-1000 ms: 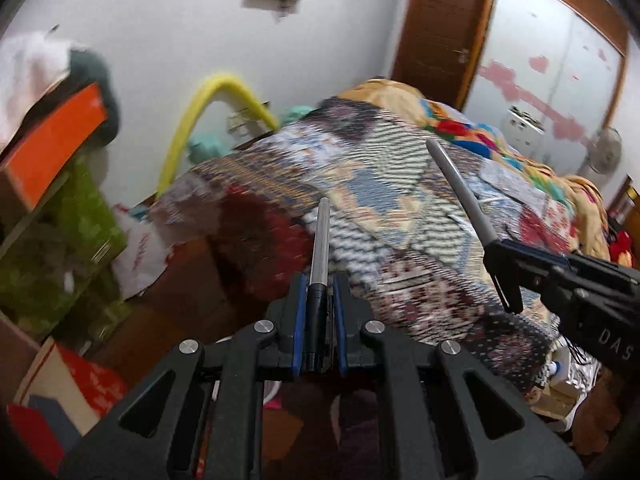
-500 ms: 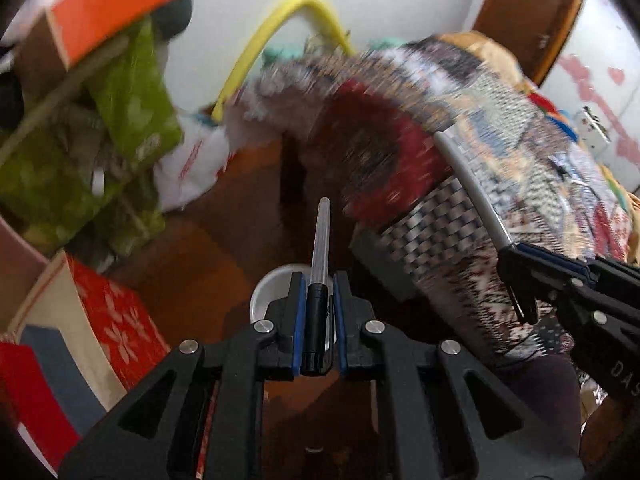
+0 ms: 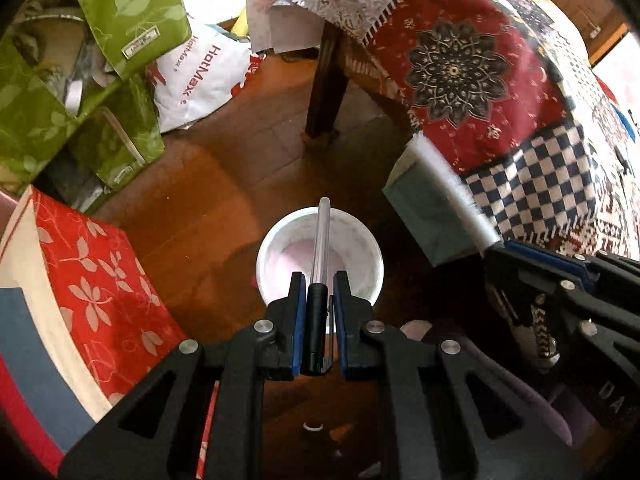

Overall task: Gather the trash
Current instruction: 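Open the right tool over the bin while the left tool releases the white pen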

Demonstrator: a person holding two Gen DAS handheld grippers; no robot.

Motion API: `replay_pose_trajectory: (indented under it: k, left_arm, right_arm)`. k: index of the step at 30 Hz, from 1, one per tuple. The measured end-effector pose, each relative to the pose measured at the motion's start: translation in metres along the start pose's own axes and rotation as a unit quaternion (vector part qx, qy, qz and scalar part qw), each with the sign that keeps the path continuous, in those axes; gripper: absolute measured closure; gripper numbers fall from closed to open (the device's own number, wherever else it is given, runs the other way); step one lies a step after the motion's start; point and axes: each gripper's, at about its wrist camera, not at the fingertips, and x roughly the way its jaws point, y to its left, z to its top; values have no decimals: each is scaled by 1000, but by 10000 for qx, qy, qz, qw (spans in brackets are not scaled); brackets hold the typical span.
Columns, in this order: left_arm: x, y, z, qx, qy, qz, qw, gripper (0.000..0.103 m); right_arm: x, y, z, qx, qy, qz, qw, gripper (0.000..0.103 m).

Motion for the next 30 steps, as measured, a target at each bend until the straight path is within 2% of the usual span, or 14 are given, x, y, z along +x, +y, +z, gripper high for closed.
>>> replay_pose_trajectory:
  k: [2, 6, 10, 17, 24, 30]
  left_arm:
    - [2, -1, 6, 14, -5, 38, 10000, 91]
    - [3, 0, 14, 47, -61, 341, 9994, 88]
    - [-2, 5, 12, 35, -75, 364, 9993, 83]
    - [-28, 9, 2, -5, -232, 330, 9992, 83]
    - [-83, 5, -9, -9, -696, 255, 9973, 83]
    - [-143, -9, -21, 114, -1270, 133, 9917, 83]
  right_arm:
    - [3, 1, 5, 0, -14, 154, 9999, 90]
    - [12, -9, 12, 380, 149, 487, 9980, 57]
    - [4, -16, 12, 551, 44, 493, 9973, 56]
    - [-28, -16, 1, 371, -279, 257, 9986, 56]
    - [-72, -9, -11, 136, -727, 138, 9972, 56]
    - [-124, -9, -29, 107, -1301, 33, 9914, 56]
